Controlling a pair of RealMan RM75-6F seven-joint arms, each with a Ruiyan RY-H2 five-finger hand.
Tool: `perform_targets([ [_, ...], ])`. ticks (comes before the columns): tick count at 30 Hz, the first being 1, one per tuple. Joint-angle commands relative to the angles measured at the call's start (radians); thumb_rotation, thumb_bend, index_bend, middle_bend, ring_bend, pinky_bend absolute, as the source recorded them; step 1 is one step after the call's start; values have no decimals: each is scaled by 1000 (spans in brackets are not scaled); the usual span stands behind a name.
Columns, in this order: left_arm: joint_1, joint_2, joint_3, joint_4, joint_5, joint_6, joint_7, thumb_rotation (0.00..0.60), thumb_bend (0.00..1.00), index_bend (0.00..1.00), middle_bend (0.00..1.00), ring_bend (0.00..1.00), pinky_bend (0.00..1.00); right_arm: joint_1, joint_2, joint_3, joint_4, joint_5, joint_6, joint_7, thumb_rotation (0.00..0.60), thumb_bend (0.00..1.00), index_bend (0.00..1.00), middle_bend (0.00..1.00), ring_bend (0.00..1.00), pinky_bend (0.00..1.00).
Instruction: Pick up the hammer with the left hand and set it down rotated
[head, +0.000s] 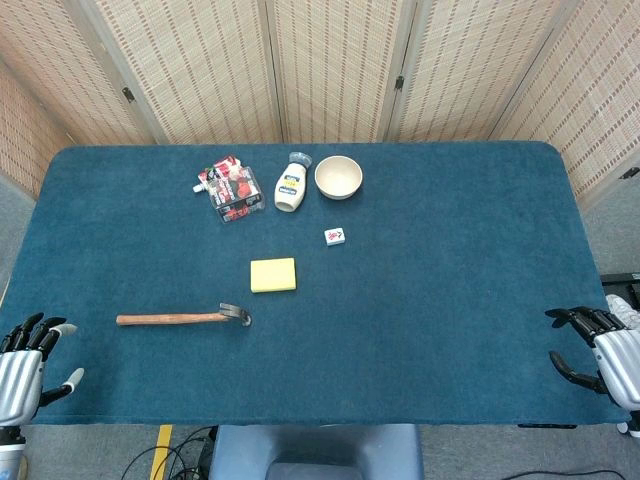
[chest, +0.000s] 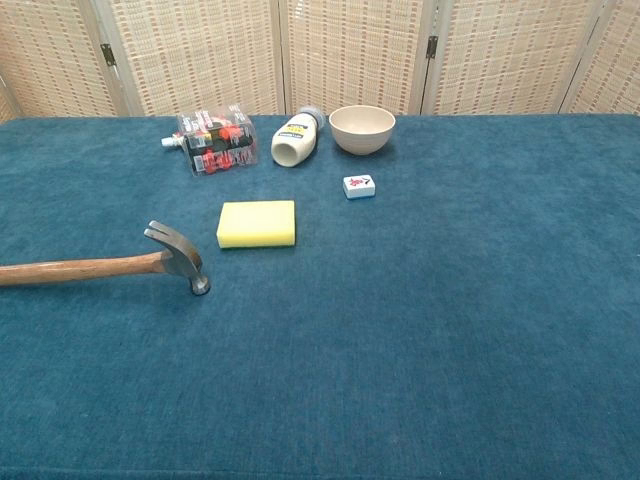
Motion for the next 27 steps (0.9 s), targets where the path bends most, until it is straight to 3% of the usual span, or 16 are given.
perform_targets([
  [1,2,-6,-3,10,5,8,-11,600,256,313,268,145,205,1,1,1,-3,-2,1,-3,600,257,304,409,287,302],
  [9,-24,-8,-4,23,40,-12,-32,600,257,309,268,145,205,-2,5,5,-4,-7,20,0,600,257,304,409,288,302],
  [17,-135,-1,-21,-39,57,-165,-5,600,256,270,268,145,205,-1,9,5,-4,-19,31,5,600,257,304,410,287,302],
  [27,-295,-121,-88,-41,-90,-373,116,600,215,245,267,144,203,-10,14,1,-5,-20,43,6,600,257,304,410,287,302],
])
